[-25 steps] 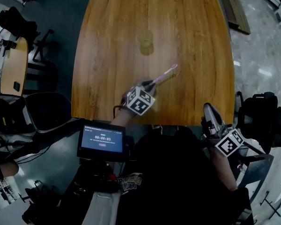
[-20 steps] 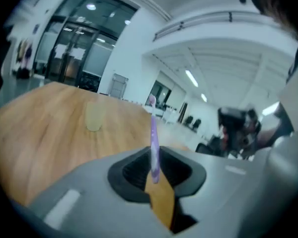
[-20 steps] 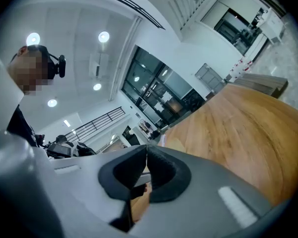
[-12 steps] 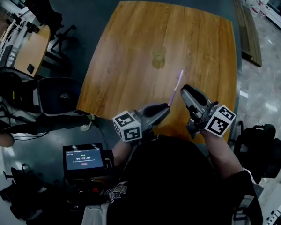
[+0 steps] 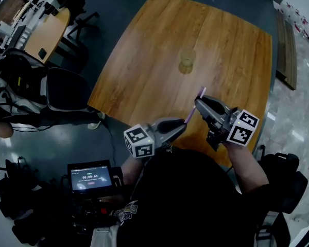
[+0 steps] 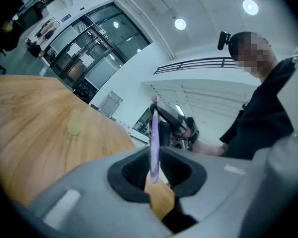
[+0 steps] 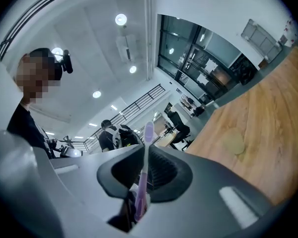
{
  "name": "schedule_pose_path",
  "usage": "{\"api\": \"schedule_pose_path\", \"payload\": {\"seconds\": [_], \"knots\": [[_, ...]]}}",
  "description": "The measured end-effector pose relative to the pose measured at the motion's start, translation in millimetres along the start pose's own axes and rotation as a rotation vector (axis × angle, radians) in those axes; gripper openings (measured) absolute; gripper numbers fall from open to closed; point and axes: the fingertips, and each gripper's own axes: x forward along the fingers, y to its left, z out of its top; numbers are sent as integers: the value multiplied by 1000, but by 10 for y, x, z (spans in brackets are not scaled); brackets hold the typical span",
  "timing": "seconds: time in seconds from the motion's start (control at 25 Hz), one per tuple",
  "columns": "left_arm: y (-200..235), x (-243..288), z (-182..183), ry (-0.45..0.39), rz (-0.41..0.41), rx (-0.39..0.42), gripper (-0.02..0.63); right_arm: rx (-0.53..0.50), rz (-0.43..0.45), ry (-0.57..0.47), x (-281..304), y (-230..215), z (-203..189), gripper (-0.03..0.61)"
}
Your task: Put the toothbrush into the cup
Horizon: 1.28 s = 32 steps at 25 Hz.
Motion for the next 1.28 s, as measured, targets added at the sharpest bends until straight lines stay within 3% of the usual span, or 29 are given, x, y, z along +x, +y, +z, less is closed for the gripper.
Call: {"api": "schedule_pose_path", "payload": {"seconds": [0.24, 0.36, 0.44, 0.68, 0.8, 1.0, 1.28], "knots": [[222, -74, -42, -39, 115, 7, 66, 54, -1, -22, -4, -128, -16, 21], [494, -250, -51, -69, 282, 29, 75, 25, -78, -106, -83, -309, 183, 21], [586, -352, -90, -73, 349, 42, 75, -33, -169, -166, -138, -515, 364, 21], [422, -269, -182, -22, 337, 73, 64, -220, -345, -251, 162, -1314, 1118, 21], [345, -371, -146, -6, 338, 77, 60, -302, -432, -220, 602, -1751, 1337, 21], [466, -713, -268, -26, 407, 41, 52, -317, -561, -106, 1023, -2542, 1077, 21], [640, -1010, -423, -68, 494, -25, 48, -370, -599, 51, 1242, -3008, 589, 23]]}}
